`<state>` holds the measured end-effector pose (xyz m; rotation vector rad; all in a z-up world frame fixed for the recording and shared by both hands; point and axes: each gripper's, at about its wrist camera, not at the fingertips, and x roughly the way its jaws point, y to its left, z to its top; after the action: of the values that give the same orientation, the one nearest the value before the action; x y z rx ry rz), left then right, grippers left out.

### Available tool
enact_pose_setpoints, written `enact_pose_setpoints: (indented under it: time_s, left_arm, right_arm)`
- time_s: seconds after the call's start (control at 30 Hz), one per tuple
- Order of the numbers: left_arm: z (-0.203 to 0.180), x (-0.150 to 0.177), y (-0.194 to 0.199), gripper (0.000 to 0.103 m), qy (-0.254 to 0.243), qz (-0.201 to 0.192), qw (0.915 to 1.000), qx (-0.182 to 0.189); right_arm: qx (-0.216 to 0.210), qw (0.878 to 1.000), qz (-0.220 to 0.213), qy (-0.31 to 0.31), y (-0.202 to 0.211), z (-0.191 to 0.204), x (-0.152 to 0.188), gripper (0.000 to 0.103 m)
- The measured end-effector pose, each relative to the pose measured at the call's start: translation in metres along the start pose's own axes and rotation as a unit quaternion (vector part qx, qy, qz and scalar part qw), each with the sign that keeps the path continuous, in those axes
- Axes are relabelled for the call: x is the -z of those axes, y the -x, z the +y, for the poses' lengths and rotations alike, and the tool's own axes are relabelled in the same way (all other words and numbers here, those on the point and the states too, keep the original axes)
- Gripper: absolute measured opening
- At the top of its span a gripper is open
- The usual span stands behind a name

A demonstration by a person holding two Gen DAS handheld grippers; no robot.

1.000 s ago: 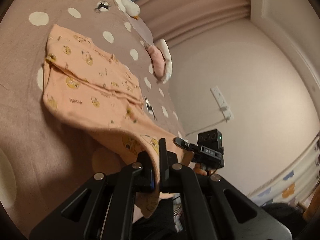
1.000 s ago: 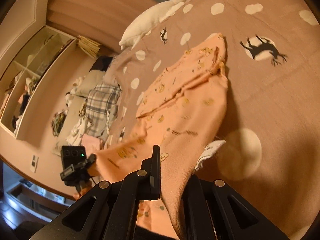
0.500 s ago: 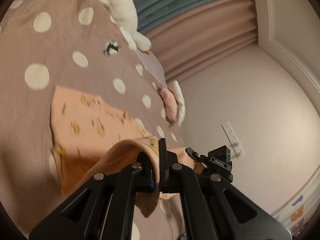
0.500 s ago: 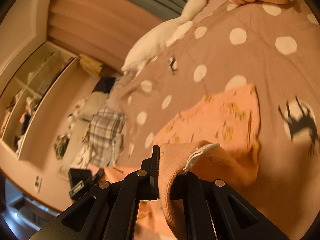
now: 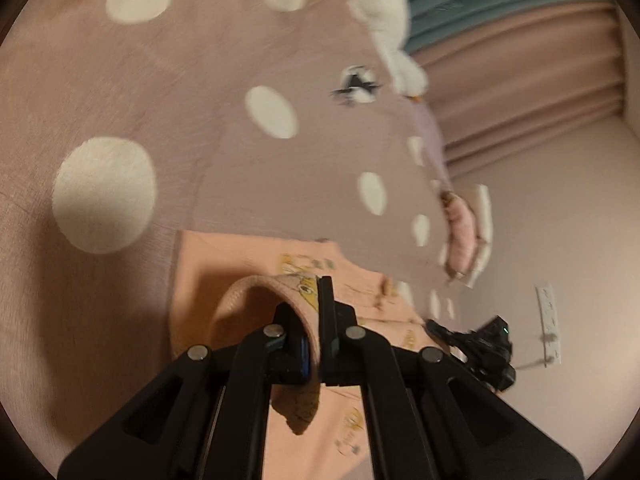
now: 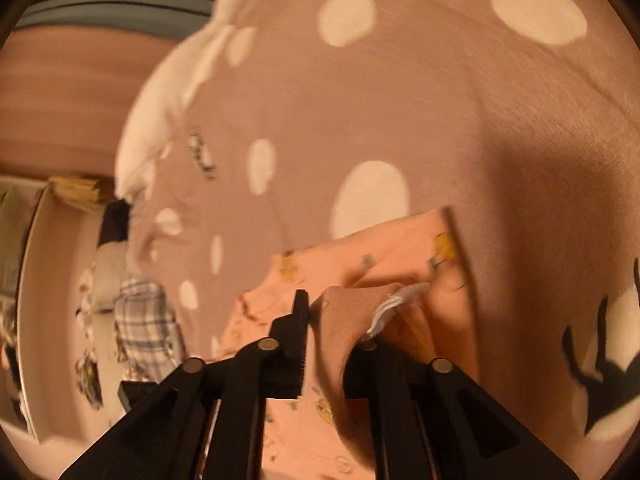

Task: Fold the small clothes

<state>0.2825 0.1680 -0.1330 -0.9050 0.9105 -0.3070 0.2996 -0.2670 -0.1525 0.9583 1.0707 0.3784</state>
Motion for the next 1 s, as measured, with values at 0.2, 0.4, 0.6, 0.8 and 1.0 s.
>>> enact_pose_setpoints:
  time_s: [0.2, 0.4, 0.6, 0.8, 1.0]
  left_arm:
    - [0.009, -0.010, 0.010, 0.029, 0.010, -0.001, 0.9991, -0.042]
    - [0.009, -0.009, 0.051, 0.044, -0.008, -0.027, 0.9984, -0.049]
    - [-0.017, 0.028, 0.066, 0.044, -0.083, 0.006, 0.9954, -0.047]
    - [-0.033, 0.071, 0.032, 0.037, -0.130, 0.071, 0.9882, -0.039]
    - [-0.038, 0.090, -0.017, 0.037, -0.177, 0.132, 0.9704, -0.099]
  right_arm:
    - [-0.009, 1.000, -0.017, -0.020, 0.027, -0.011, -0.008, 0.039]
    - [0.005, 0.997, -0.076, 0.022, 0.068, -0.005, -0.004, 0.047]
    - [0.002, 0.983, -0.066, 0.172, 0.087, 0.028, 0.043, 0.046]
    - [0.054, 0.960, -0.007, 0.274, 0.051, 0.050, 0.090, 0.018]
    - [0.145, 0.931, 0.050, 0.331, -0.006, 0.056, 0.103, 0.016]
